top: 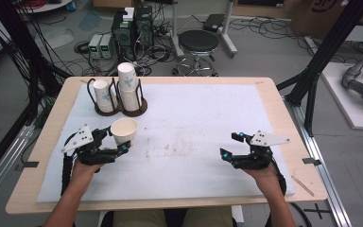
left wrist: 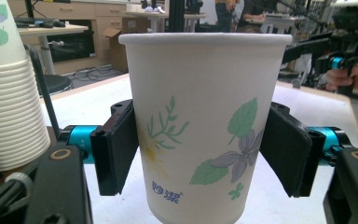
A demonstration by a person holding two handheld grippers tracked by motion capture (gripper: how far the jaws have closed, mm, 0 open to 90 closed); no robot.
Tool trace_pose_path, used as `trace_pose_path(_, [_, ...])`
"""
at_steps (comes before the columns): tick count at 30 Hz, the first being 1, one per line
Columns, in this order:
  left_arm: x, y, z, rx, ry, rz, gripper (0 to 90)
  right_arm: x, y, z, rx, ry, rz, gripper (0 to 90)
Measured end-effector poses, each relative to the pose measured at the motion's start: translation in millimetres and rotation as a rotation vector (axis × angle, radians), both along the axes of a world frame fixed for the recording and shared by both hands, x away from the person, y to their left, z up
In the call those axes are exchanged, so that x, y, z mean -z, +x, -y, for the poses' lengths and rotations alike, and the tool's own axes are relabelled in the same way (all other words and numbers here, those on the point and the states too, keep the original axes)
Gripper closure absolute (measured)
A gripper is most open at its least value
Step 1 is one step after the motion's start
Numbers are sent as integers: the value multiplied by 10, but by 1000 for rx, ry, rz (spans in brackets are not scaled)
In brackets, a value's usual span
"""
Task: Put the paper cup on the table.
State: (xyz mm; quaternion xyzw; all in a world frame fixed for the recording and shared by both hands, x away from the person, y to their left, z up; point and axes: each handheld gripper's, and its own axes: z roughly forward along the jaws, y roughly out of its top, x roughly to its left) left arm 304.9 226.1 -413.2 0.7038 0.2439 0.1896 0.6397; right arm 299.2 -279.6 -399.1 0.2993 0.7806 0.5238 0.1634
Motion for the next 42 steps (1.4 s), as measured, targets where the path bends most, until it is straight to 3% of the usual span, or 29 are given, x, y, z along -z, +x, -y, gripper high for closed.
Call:
trace_pose_path(9, [79, 20, 44, -22, 41, 1, 306, 5, -27, -16, -15, -4, 4, 221])
trace_pose_path(12, [132, 66, 81, -30, 19, -13, 305, 7, -21, -13, -15, -2, 2, 221])
trace_pose_path(15, [158, 97, 123, -33, 28, -16, 305, 16, -15, -14, -11, -3, -6, 221])
trace_pose_path(22, [277, 205, 392, -16, 78, -93, 301, 15, -18, -32, -16, -7, -2, 222])
trace_pose_path(26, [336, 259, 506, -23, 84, -118, 303, 11, -22, -29, -14, -6, 0, 222])
trace_pose_path(28, [393, 304, 626, -36, 134, -149, 308, 8, -24, -26, -15, -4, -1, 222])
trace_pose_path(29, [389, 306, 647, -39, 146, -144, 313, 9, -23, -23, -15, -3, 5, 222])
trace_pose_path(35, [385, 304, 674, -58, 179, -149, 328, 16, -29, -1, -10, 0, -3, 221])
trace_pose_path(38, [383, 296, 718, -63, 234, -159, 330, 13, -34, 8, -8, 2, -4, 222])
trace_pose_path(42, [380, 268, 715, -63, 259, -182, 333, 14, -32, 29, -4, 0, 0, 222])
